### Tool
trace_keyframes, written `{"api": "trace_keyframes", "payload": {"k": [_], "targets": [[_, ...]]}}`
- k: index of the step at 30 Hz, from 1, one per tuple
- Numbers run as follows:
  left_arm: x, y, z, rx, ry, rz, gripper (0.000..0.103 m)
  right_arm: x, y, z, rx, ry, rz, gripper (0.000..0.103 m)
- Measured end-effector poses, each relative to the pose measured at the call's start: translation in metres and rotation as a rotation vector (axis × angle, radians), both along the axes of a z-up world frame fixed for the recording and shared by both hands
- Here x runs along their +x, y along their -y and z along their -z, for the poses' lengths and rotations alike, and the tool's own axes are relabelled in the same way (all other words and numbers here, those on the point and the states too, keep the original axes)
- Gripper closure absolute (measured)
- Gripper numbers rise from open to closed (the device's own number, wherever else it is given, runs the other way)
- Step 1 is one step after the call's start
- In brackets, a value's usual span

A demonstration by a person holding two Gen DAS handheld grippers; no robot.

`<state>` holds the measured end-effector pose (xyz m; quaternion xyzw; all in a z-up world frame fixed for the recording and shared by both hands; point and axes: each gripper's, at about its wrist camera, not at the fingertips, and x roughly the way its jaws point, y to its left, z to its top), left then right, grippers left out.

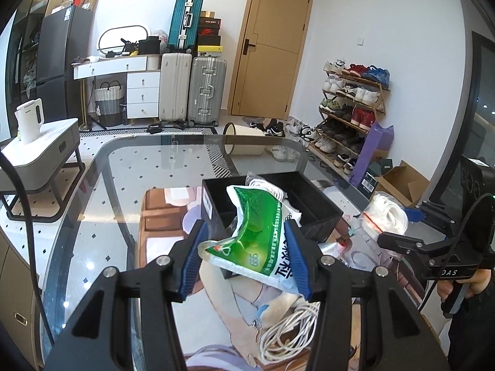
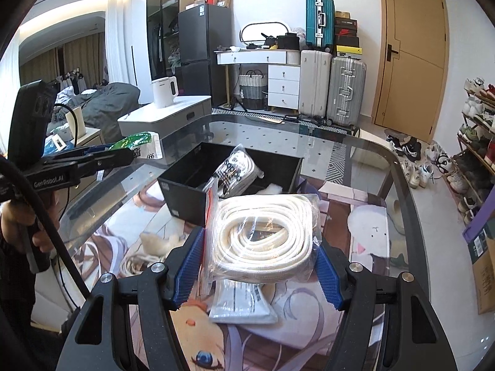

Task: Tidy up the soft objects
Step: 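Carry the green packet with the left tool while the right tool carries the rope bag to the box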

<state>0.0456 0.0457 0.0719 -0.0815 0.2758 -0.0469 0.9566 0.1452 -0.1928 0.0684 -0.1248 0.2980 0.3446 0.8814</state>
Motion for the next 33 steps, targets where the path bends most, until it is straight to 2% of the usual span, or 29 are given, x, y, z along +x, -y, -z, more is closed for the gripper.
{"api": "trace_keyframes", "payload": {"k": [17, 33], "targets": [[0.031, 0.011, -0.004, -0.001, 0.005, 0.012, 0.054, 0.028, -0.022, -0.012, -0.014, 0.009, -0.004, 0.035], [0.064, 0.007, 0.013, -0.024, -0.017, 0.017, 0.054, 0.055, -0.057, -0.003, -0.129, -0.001, -0.066, 0.035]]}}
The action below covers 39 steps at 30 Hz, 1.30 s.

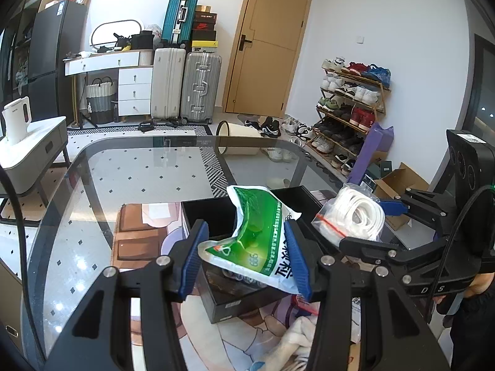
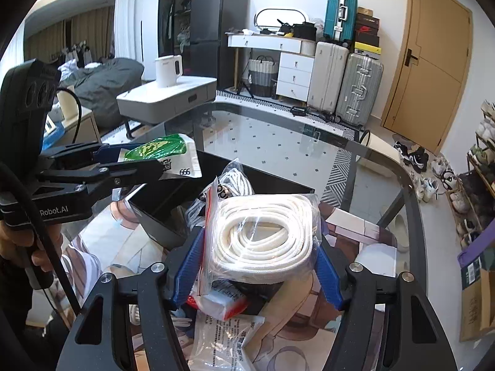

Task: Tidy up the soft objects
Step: 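Carry the green packet with the left tool while the right tool carries the rope bag to the box, then lower both items into the black box, open both tools and withdraw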

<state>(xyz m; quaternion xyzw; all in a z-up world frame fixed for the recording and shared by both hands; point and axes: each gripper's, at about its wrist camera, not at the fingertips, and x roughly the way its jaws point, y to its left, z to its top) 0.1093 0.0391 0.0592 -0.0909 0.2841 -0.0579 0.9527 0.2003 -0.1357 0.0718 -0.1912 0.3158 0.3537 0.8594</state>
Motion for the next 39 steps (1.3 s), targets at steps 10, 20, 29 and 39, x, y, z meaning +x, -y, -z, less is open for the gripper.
{"api": "trace_keyframes", "payload": {"k": [10, 20, 29, 39], "targets": [[0.013, 0.003, 0.011, 0.007, -0.025, 0.002, 0.054, 0.018, -0.023, 0.010, -0.103, 0.003, -0.050, 0.035], [0.019, 0.006, 0.016, 0.041, -0.028, -0.004, 0.054, 0.031, -0.045, 0.018, -0.201, 0.014, -0.111, 0.035], [0.023, 0.011, 0.021, 0.059, -0.049, 0.008, 0.054, 0.042, -0.056, 0.028, -0.246, 0.003, -0.149, 0.035], [0.019, 0.008, 0.020, 0.064, -0.050, -0.005, 0.054, 0.052, -0.057, 0.036, -0.210, -0.103, -0.129, 0.035]]}}
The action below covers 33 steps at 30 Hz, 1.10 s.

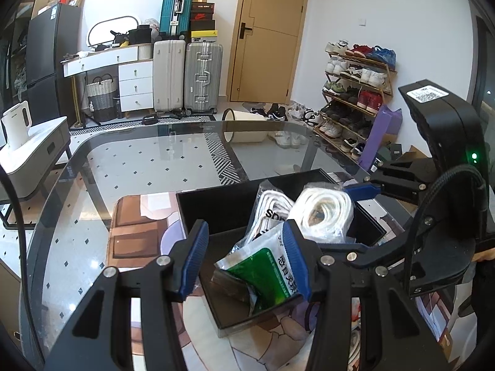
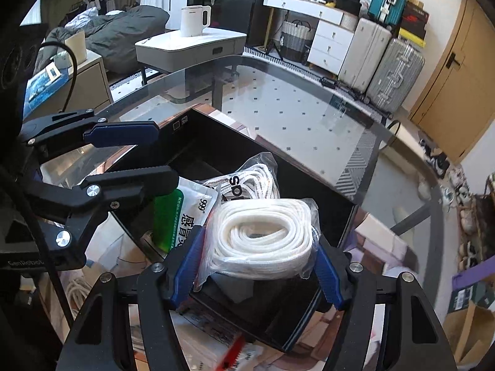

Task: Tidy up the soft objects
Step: 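Lower both items into the black box, open both tools and withdraw, then move the left tool to the white cable bundle while the right tool approaches the white printed packet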

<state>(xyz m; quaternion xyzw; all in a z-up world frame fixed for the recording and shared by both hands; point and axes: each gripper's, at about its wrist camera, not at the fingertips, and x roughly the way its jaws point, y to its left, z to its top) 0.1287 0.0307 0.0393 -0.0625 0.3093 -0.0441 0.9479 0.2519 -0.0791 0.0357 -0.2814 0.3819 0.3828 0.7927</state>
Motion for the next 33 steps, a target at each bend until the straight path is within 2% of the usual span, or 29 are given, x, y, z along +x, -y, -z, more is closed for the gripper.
{"api": "trace_keyframes", "payload": {"k": [3, 6, 8, 10, 12, 13, 15, 18, 26, 33], "targets": [[-0.003, -0.003, 0.000, 0.000, -0.003, -0.007, 0.054, 0.001, 0.001, 0.002, 0.003, 0.004, 0.023, 0.028], [-0.006, -0.005, -0.001, 0.002, -0.006, -0.015, 0.053, -0.004, 0.004, -0.003, 0.037, 0.043, 0.015, 0.012], [-0.009, -0.007, -0.002, 0.004, -0.008, -0.022, 0.052, -0.011, 0.010, -0.010, 0.067, 0.067, 0.016, 0.007], [-0.013, -0.008, -0.003, 0.005, -0.006, -0.034, 0.045, -0.017, 0.017, -0.016, 0.087, 0.093, 0.037, 0.004], [-0.020, -0.009, -0.006, 0.005, 0.005, -0.044, 0.030, -0.024, 0.027, -0.023, 0.125, 0.112, 0.064, 0.002], [-0.023, -0.010, -0.007, 0.003, 0.012, -0.049, 0.026, -0.027, 0.033, -0.026, 0.147, 0.117, 0.076, 0.001], [-0.029, -0.011, -0.009, -0.001, 0.027, -0.058, 0.010, -0.034, 0.048, -0.033, 0.200, 0.124, 0.115, 0.001], [-0.040, -0.013, -0.012, -0.001, 0.047, -0.067, 0.002, -0.044, 0.065, -0.040, 0.250, 0.139, 0.160, 0.001], [-0.061, -0.009, -0.016, 0.015, 0.054, -0.079, 0.000, -0.071, 0.104, -0.048, 0.333, 0.131, 0.238, 0.001], [-0.080, -0.002, -0.016, 0.027, 0.060, -0.060, 0.000, -0.088, 0.120, -0.032, 0.355, 0.089, 0.270, 0.001]]}}
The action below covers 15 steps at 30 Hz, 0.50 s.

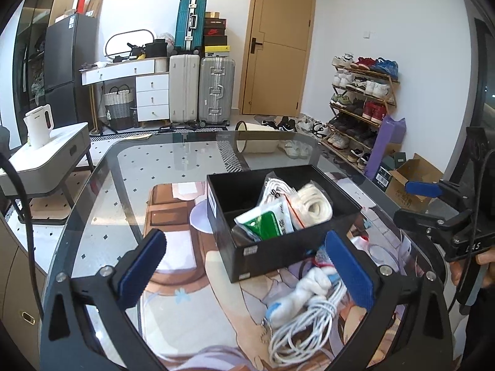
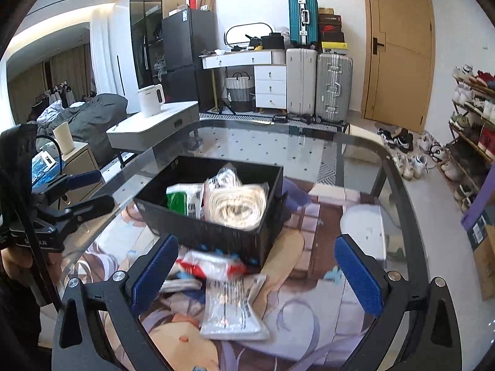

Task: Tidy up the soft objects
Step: 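Move the left tool to the white cable bundle while the right tool approaches the white printed packet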

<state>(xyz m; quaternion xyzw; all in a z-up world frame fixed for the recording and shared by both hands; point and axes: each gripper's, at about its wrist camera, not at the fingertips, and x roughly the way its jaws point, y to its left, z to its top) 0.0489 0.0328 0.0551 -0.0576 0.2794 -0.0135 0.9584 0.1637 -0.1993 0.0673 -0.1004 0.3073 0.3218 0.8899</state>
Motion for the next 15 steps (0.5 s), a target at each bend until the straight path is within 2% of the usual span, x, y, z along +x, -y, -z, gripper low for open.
{"api": "trace_keyframes", "payload": {"k": [15], "targets": [[-0.015, 0.015, 0.022, 0.003, -0.057, 0.009, 0.000, -0.005, 0.002, 0.031, -0.059, -0.082, -0.021, 0.001]]}}
